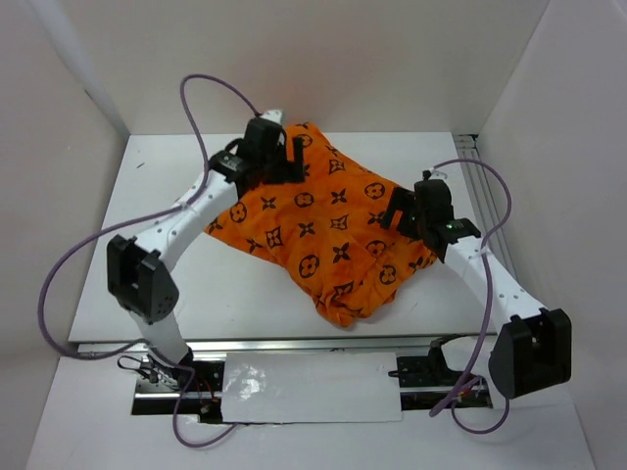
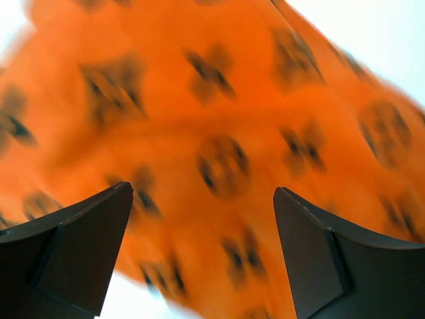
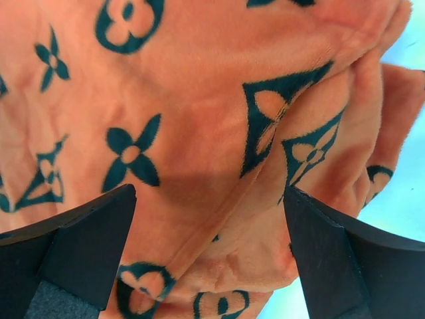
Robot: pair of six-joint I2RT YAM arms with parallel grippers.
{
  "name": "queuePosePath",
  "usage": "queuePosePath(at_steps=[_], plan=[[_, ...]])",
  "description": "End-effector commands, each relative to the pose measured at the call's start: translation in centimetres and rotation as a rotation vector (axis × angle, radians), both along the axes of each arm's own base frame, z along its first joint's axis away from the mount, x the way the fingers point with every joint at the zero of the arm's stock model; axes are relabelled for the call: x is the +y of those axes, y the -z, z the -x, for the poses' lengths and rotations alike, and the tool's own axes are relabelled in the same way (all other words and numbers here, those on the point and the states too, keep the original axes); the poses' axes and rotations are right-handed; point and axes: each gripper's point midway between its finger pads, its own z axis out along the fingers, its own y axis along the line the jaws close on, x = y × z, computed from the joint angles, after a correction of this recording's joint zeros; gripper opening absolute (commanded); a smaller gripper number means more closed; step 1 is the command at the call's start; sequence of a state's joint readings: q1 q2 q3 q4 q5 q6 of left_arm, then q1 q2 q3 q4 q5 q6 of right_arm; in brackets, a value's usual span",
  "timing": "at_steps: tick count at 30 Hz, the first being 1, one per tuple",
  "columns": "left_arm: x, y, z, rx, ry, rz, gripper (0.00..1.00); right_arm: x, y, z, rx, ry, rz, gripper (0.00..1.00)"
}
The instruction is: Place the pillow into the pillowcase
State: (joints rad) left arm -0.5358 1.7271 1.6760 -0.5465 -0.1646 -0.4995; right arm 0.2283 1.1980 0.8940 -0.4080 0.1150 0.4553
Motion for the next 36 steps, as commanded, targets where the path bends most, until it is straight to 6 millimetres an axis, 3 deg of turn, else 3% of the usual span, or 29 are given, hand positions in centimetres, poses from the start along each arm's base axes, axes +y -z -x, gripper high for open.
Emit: queuePosePath(at_steps=[1, 2, 3, 4, 5, 6, 8, 9, 10, 13, 14, 17, 18, 19, 21, 22, 24, 25, 26, 30, 31, 33, 35, 36], plan=[[3.0, 5.2, -6.3, 0.039, -0.125, -0.095, 1.00, 0.6, -0.1, -0.8, -0.005, -0.072, -0.018, 0.99], [3.7, 4.1, -8.4, 0.043, -0.139, -0.071, 1.00, 1.1, 0.3, -0.7, 0.006, -0.097, -0.045, 0.99], [4.4, 5.1, -9.6, 0.069, -0.167, -0.074, 0.94, 1.5, 0.6, -0.7, 0.019, -0.113, -0.058, 0.99], [4.1, 8.7, -10.7, 0.148, -0.140, -0.064, 0.88, 1.8, 0.4, -0.8, 0.011, -0.128, -0.072, 0.99], [5.5, 9.1, -12.0, 0.153, -0.177, -0.045, 0.82, 2.3, 1.3, -0.4, 0.039, -0.149, -0.087, 0.99], [6.2, 9.4, -13.0, 0.147, -0.218, -0.028, 0.70, 2.4, 2.2, -0.1, 0.065, -0.161, -0.084, 0.99], [7.2, 11.6, -13.5, 0.195, -0.248, -0.008, 0.53, 2.2, 3.1, -0.2, 0.090, -0.153, -0.075, 0.99], [8.2, 13.4, -13.1, 0.243, -0.264, -0.002, 0.46, 2.2, 4.2, -0.2, 0.111, -0.159, -0.065, 0.99], [8.2, 14.5, -12.5, 0.275, -0.267, 0.001, 0.27, 2.0, 4.6, -0.3, 0.123, -0.151, -0.058, 0.99], [9.7, 17.4, -9.4, 0.325, -0.344, -0.111, 0.00, 2.3, 5.9, -0.8, 0.141, -0.166, -0.057, 0.99], [9.8, 18.1, -8.2, 0.348, -0.355, -0.138, 0.00, 2.6, 6.2, -1.0, 0.144, -0.175, -0.066, 0.99], [9.5, 20.6, -2.2, 0.466, -0.368, -0.173, 0.00, 2.9, 7.0, -2.5, 0.125, -0.204, -0.051, 0.99], [9.3, 22.6, 0.9, 0.528, -0.354, -0.199, 0.00, 3.0, 7.9, -3.0, 0.145, -0.210, -0.043, 0.99], [9.1, 21.9, 2.0, 0.516, -0.366, -0.187, 0.00, 2.7, 7.7, -4.0, 0.134, -0.215, -0.030, 0.99], [8.9, 22.5, 5.2, 0.545, -0.377, -0.225, 0.00, 3.2, 8.9, -4.8, 0.169, -0.251, -0.023, 0.99], [9.7, 23.9, 8.7, 0.621, -0.404, -0.259, 0.00, 3.5, 8.3, -5.7, 0.147, -0.292, -0.009, 0.99], [9.5, 23.1, 11.1, 0.615, -0.390, -0.254, 0.00, 3.7, 8.9, -5.6, 0.169, -0.313, -0.007, 0.99], [9.5, 23.6, 13.9, 0.652, -0.376, -0.288, 0.00, 3.7, 8.8, -6.0, 0.164, -0.321, 0.001, 0.99], [9.4, 23.1, 15.0, 0.656, -0.370, -0.292, 0.00, 3.7, 8.6, -6.0, 0.165, -0.321, 0.001, 0.99], [8.1, 18.6, 18.2, 0.610, -0.320, -0.244, 0.00, 3.3, 6.2, -4.9, 0.102, -0.315, 0.005, 0.99], [7.9, 16.3, 18.3, 0.561, -0.312, -0.193, 0.00, 2.9, 3.8, -4.9, 0.044, -0.297, 0.020, 0.99], [8.2, 13.7, 18.6, 0.508, -0.316, -0.166, 0.24, 1.5, 1.7, -4.8, -0.004, -0.239, 0.069, 0.99], [9.0, 9.9, 17.5, 0.403, -0.332, -0.097, 0.65, 0.6, -2.1, -4.7, -0.091, -0.189, 0.089, 0.99], [9.5, 8.8, 17.0, 0.374, -0.335, -0.079, 0.99, 0.1, -3.1, -4.7, -0.113, -0.167, 0.102, 0.99]])
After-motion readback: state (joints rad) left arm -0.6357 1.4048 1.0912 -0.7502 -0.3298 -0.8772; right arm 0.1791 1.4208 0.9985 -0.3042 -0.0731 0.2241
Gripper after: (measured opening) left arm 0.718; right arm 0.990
